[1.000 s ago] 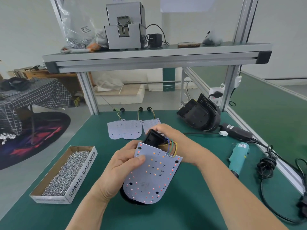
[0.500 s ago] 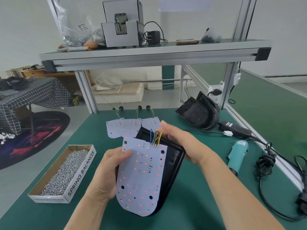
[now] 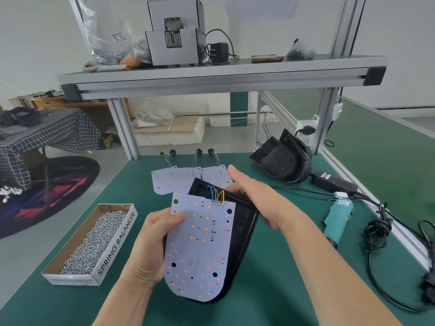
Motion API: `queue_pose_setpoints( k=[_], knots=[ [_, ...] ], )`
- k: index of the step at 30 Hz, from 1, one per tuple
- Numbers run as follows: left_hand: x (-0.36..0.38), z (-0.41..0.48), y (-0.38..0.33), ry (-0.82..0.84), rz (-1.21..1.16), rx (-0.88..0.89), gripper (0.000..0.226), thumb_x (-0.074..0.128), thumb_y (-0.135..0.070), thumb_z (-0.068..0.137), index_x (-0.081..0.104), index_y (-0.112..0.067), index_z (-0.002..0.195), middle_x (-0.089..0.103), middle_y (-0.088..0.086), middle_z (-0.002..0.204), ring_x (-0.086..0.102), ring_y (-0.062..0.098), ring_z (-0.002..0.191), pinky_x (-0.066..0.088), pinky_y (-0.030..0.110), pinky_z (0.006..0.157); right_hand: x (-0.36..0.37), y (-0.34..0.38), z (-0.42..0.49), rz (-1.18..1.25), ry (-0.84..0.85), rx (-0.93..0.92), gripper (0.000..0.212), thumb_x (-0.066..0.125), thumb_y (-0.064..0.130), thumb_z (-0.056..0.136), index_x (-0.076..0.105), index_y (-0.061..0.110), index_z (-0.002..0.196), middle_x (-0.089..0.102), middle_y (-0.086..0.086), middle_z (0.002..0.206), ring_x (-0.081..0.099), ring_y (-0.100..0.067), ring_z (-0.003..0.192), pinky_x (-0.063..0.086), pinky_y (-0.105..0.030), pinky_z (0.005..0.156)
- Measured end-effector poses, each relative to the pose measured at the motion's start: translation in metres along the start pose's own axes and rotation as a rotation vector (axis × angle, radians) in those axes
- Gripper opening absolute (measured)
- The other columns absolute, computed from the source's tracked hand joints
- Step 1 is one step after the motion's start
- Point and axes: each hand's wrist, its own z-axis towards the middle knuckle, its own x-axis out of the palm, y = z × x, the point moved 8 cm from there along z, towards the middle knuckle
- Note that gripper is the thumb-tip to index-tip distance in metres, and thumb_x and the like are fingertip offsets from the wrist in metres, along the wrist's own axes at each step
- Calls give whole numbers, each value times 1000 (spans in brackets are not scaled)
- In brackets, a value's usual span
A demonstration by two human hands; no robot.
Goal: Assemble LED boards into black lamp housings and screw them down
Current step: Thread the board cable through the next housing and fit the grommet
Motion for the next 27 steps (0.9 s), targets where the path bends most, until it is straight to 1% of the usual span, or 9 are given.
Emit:
queue_pose_setpoints(
  k=[5,8,10,13,16,19,22,25,27],
  knots=[
    [-1,-3,-5,-27,12,15,32,69,-25,72,78,-1,91,75,22,89,73,34,75,59,40,64,0,5,2,-20,-40,-11,98,32,91,75,68,2,93,68,-21,95,58,-22,88,41,-46,105],
    [0,-8,-15,-41,70,49,25,63,-23,76,77,-2,76,73,14,75,70,26,61,55,30,54,-18,7,2,-272,-239,-26,89,20,85,87,54,3,76,52,-6,77,47,-22,76,38,-35,76],
    [3,-9,-19,-29,117,71,24,61,-20,79,77,-5,71,72,7,75,68,20,59,52,25,52,-23,3,3,-291,-275,-12,88,17,80,93,62,4,85,57,0,87,51,-19,82,39,-34,79],
    [4,-8,-17,-34,149,61,29,63,-21,82,76,4,84,69,16,99,70,28,76,55,31,62,-28,29,-18,-294,-468,-293,45,32,62,101,68,36,96,55,6,107,50,-3,106,38,-31,90],
    [0,-7,-13,-49,112,33,38,69,-31,80,76,2,99,66,23,118,71,36,91,59,39,72,-40,49,-65,-182,-786,-611,24,58,40,98,60,31,76,62,8,78,54,-6,71,42,-19,67],
    [-2,-5,-11,-79,126,38,45,71,-42,78,77,-5,104,64,28,124,70,38,99,60,44,80,-21,38,-68,-268,-572,-448,14,71,44,87,66,31,88,71,14,76,55,-5,56,39,-13,56],
    [6,-2,-6,-79,134,45,45,69,-46,81,76,-10,107,68,24,119,70,34,99,59,42,82,6,26,-62,-319,-384,-358,34,74,33,85,59,36,115,73,15,86,59,-2,60,41,-14,59],
    [11,1,-4,-109,159,54,44,66,-55,81,76,-18,104,75,15,107,73,25,92,59,36,76,5,26,-61,-191,-439,-432,39,71,14,89,61,26,124,70,2,84,58,-12,64,48,-29,66],
    [12,2,-6,-123,203,92,44,60,-56,87,74,-22,111,74,9,115,71,22,104,57,35,85,-4,28,-62,-137,-485,-475,33,70,9,89,66,24,119,67,-5,82,59,-21,68,48,-31,67]
  ],
)
